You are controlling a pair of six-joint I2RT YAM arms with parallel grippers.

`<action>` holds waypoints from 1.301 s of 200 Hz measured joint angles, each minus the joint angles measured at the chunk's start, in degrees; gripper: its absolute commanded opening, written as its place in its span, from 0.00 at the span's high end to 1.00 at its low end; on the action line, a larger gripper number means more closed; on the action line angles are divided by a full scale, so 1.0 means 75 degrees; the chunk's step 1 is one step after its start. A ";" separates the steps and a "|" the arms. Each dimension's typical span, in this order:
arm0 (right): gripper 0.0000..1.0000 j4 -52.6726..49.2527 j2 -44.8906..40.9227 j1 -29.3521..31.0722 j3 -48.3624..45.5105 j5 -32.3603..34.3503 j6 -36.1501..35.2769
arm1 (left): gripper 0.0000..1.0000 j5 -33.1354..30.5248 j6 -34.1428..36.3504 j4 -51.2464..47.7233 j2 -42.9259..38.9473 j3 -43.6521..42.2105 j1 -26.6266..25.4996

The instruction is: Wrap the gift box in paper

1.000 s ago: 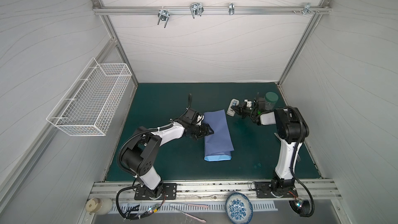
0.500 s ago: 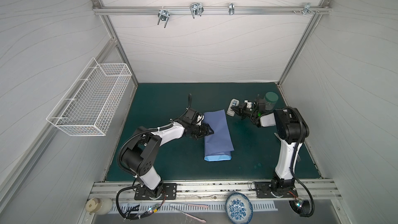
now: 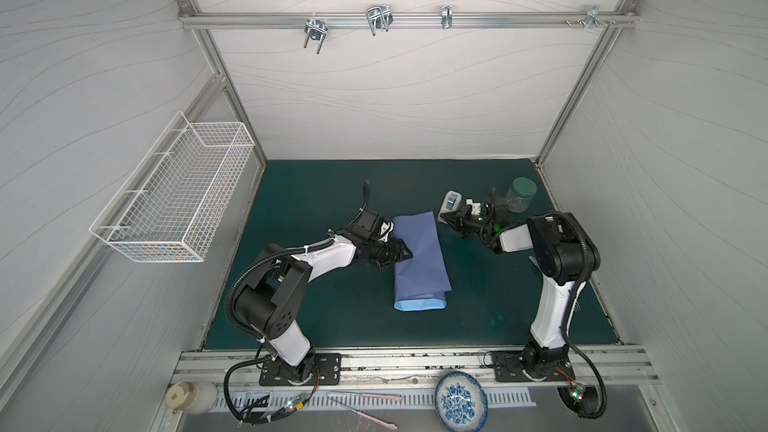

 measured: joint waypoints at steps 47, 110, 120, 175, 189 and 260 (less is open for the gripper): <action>1.00 -0.0009 -0.0012 0.0009 -0.0178 0.0163 -0.0224 | 0.33 -0.0009 0.0000 -0.0003 -0.0006 0.0000 0.0000; 1.00 -0.0029 0.0099 0.0012 -0.0280 0.0230 -0.0545 | 0.33 -0.0009 0.0000 0.0000 -0.0006 0.0000 0.0000; 1.00 -0.0032 0.0169 0.0009 -0.0274 0.0256 -0.0612 | 0.33 -0.0009 0.0003 0.0000 -0.0006 0.0000 0.0000; 1.00 -0.0064 0.0440 -0.0006 -0.0166 0.0443 -0.1003 | 0.33 -0.0009 0.0003 0.0000 -0.0006 0.0000 0.0000; 1.00 -0.0140 0.0443 -0.0015 -0.0154 0.0516 -0.1137 | 0.33 -0.0009 0.0003 0.0000 -0.0006 0.0000 0.0000; 1.00 -0.0950 0.0431 -0.0052 0.0157 0.0810 -0.1918 | 0.33 -0.0012 0.0000 0.0000 -0.0009 0.0000 0.0000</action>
